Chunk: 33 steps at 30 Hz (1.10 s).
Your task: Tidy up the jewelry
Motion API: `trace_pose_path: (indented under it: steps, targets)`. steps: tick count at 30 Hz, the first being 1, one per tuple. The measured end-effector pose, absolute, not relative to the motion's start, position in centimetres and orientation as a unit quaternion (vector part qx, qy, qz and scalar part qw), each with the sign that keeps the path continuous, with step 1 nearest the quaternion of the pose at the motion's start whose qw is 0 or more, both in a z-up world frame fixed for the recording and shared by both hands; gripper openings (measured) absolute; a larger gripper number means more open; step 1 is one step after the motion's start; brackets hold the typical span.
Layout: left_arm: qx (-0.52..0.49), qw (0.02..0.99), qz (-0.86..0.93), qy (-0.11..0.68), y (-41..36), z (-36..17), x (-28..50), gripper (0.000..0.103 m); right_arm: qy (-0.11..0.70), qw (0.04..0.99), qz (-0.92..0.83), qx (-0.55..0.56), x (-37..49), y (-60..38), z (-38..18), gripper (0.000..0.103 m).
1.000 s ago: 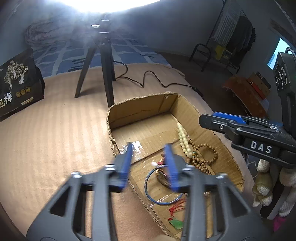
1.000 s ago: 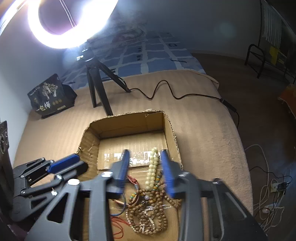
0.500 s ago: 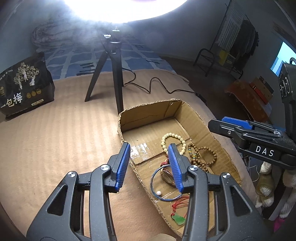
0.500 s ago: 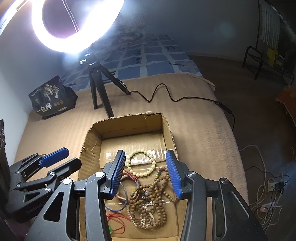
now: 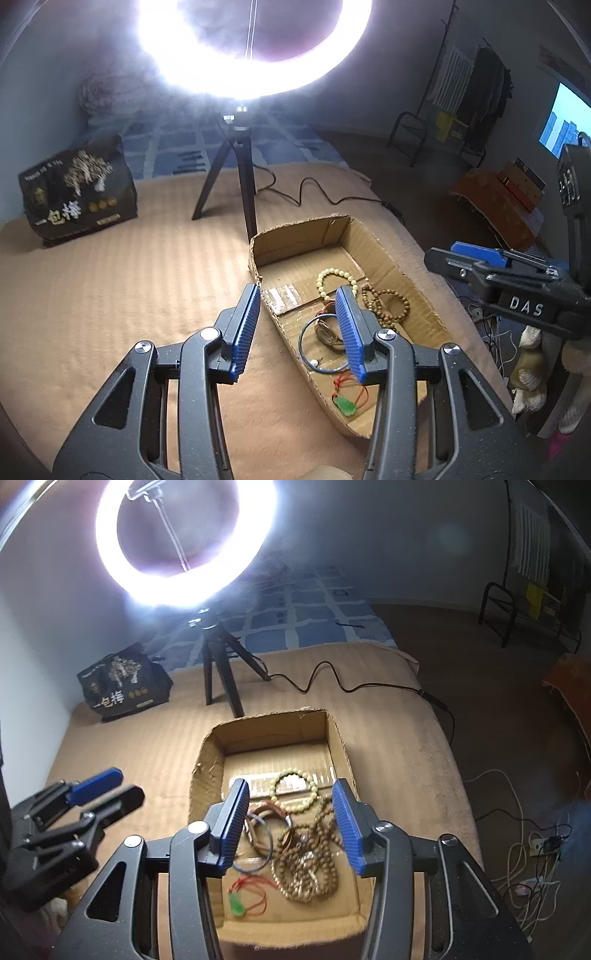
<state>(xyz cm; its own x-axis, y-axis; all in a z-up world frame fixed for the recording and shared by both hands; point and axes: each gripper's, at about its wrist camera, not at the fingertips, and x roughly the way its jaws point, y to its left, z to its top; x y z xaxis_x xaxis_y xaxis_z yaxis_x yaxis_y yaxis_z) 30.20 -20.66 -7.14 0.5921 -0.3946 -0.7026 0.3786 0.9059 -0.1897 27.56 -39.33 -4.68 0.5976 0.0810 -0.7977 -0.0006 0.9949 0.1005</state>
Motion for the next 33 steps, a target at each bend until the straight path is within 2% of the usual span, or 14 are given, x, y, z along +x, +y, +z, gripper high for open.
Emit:
trace_pose_path:
  steps: [11,14,16,22,26,28,33]
  targets:
    - [0.004,0.91,-0.217,0.353,-18.7,-2.7,23.9,0.043,0.417,0.908,0.026,0.027,22.8,-38.0,-1.2,0.055]
    - [0.006,0.915,-0.215,0.34,-18.0,-1.7,22.2,0.044,0.405,0.914,0.024,0.016,21.2,-37.5,-0.2,0.059]
    - [0.009,0.919,-0.212,0.331,-17.5,-1.1,20.9,0.053,0.396,0.918,0.023,0.013,20.3,-37.3,0.3,0.066]
    - [0.017,0.93,-0.202,0.308,-16.2,0.1,17.5,0.072,0.37,0.929,0.015,-0.007,17.6,-36.4,1.5,0.069]
    - [0.017,0.932,-0.202,0.301,-15.2,0.5,15.9,0.075,0.35,0.936,0.005,-0.029,15.9,-35.7,2.1,0.076]
    - [0.019,0.933,-0.203,0.298,-14.9,0.5,15.1,0.08,0.345,0.938,0.007,-0.034,15.4,-35.4,2.2,0.08]
    - [0.044,0.937,-0.195,0.286,-14.9,0.5,13.2,0.084,0.343,0.938,0.008,-0.04,14.5,-34.8,1.8,0.08]
